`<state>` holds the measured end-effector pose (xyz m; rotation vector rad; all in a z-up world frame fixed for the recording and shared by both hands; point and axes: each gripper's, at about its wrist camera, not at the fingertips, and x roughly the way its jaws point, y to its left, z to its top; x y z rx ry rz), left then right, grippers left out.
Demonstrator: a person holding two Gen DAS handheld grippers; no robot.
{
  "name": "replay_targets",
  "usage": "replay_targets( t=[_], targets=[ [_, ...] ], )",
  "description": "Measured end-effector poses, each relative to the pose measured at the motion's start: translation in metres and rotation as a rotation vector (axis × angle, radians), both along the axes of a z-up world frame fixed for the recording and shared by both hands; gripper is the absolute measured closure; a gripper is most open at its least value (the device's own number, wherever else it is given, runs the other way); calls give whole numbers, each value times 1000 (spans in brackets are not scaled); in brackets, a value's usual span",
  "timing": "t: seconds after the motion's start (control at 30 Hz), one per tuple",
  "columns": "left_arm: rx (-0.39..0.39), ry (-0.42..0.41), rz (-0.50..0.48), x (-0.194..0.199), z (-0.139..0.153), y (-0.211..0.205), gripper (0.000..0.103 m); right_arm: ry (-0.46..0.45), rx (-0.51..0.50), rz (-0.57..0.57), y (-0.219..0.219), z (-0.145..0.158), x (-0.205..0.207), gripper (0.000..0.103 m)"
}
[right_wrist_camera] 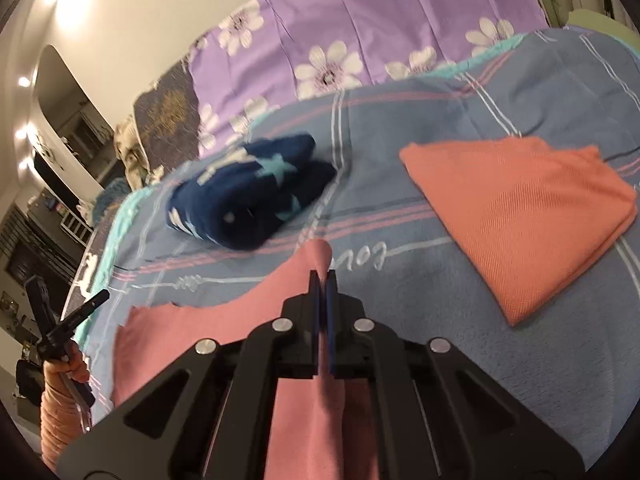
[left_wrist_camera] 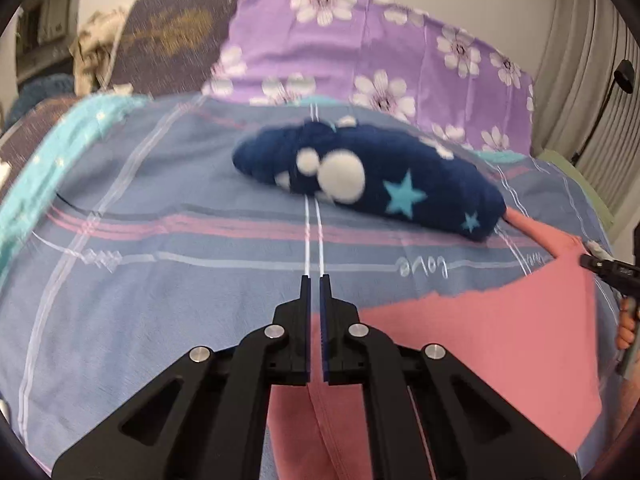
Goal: Fold small clothes
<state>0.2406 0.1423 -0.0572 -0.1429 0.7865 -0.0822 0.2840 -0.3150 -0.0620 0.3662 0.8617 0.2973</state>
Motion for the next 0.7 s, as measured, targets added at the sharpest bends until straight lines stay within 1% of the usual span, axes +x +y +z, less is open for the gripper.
replay_targets(
  t=[0.03, 0.07, 0.1, 0.17, 0.2, 0.23, 0.27, 0.3, 0.33, 0.37, 0.4, 0.47, 0.53, 0.6, 0.63, 0.7],
  targets=[
    [6, 14, -3, 0, -5, 0, 81, 14, -7, -3, -1, -6, 0, 101],
    [18, 21, 1, -1, -9, -2, 58, 27, -9, -6, -1, -12, 1, 101],
    [24, 25, -1, -1, -13, -3, 51, 42, -10, -11, -3, -18, 1, 101],
    [22, 54, -18, 3, -22, -6, 51, 57, -9, -17, -4, -23, 3, 101],
    [18, 88, -25, 8, -28, -8, 59, 62, -8, -20, -4, -26, 3, 101],
    [23, 115, -28, 12, -34, -11, 77, 64, -8, -22, -4, -26, 3, 101],
    [38, 143, -35, 17, -39, -15, 102, 62, -5, -25, -4, -26, 3, 101],
    [52, 126, -25, 17, -38, -17, 102, 56, 0, -27, -5, -25, 3, 101],
    [64, 86, -25, 14, -32, -20, 102, 41, 12, -30, -6, -22, 1, 101],
    [68, 25, -36, 8, -22, -22, 102, 18, 27, -36, -9, -17, -2, 101],
    [64, -12, -36, 4, -14, -22, 102, 5, 34, -40, -10, -13, -3, 101],
    [60, -49, -21, 1, -1, -19, 102, -9, 47, -54, -15, -8, -1, 101],
    [61, -55, -3, 5, 4, -16, 102, 7, 51, -64, -16, -11, 5, 101],
    [72, -52, 14, 12, 1, -15, 101, 35, 35, -61, -12, -20, 11, 100],
    [86, -42, 21, 16, -4, -15, 101, 50, 26, -62, -11, -25, 12, 97],
    [120, -13, 42, 21, -15, -15, 100, 69, 20, -78, -14, -32, 10, 96]
  ],
)
